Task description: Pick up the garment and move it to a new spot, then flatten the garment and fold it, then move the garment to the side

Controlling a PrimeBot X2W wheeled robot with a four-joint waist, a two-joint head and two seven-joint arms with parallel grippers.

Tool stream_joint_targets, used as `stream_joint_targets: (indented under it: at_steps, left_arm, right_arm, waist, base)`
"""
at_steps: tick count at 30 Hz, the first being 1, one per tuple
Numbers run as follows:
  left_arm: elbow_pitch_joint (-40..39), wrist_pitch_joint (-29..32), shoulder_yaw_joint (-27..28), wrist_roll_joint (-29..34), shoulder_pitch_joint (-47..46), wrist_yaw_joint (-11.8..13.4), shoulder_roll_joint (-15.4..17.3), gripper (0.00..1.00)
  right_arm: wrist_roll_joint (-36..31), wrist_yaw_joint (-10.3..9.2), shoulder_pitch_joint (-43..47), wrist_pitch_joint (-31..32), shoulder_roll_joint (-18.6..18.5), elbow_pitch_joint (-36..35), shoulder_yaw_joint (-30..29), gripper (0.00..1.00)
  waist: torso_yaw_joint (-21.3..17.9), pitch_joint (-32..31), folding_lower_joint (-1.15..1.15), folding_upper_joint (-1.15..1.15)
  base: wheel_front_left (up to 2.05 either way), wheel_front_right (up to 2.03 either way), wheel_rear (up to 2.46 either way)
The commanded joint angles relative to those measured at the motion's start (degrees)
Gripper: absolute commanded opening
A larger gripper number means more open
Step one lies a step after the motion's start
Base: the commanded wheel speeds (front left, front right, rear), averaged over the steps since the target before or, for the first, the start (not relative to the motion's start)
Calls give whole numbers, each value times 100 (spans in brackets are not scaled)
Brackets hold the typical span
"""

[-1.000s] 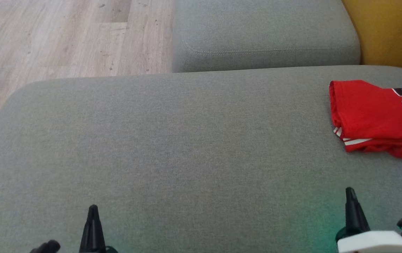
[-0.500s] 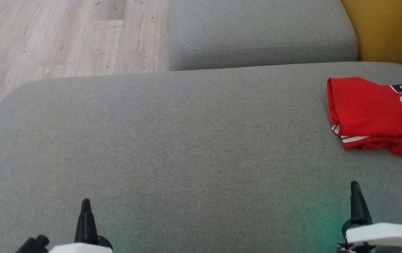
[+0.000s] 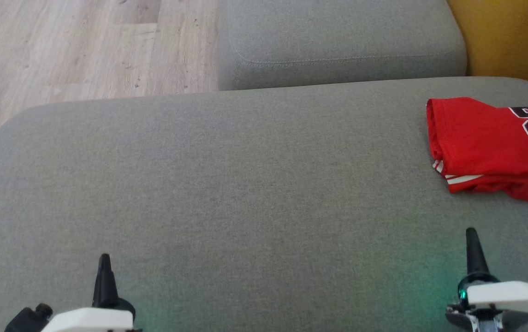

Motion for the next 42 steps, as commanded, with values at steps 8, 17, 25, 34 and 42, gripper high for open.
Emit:
stream_joint_targets:
  at_steps: [8,17,25,34,42]
  left_arm:
    - [-70,136,318,-621,-469,-112,69,0]
    - [24,289,461,-1252,-644,-194,66,0]
    - [109,427,589,-1810,-800,-268,62,0]
    - [203,583,736,-2435,-975,-350,56,0]
    - [298,742,885,-3060,-1151,-432,48,0]
  right_arm:
    - [581,-3,-469,150,-144,-160,-2,0]
    - [1156,-3,-617,300,-146,-140,-73,0]
    - [1665,-3,-749,434,-146,-122,-138,0]
    - [2235,-4,-897,586,-144,-102,-213,0]
    - [2806,-4,-1045,740,-142,-81,-289,0]
  waist:
    - [-33,28,0,0]
    - [-72,60,0,0]
    - [-107,89,0,0]
    - [-146,121,0,0]
    - [-185,153,0,0]
  base:
    - [0,0,0]
    - [0,0,0]
    - [0,0,0]
    - [0,0,0]
    - [0,0,0]
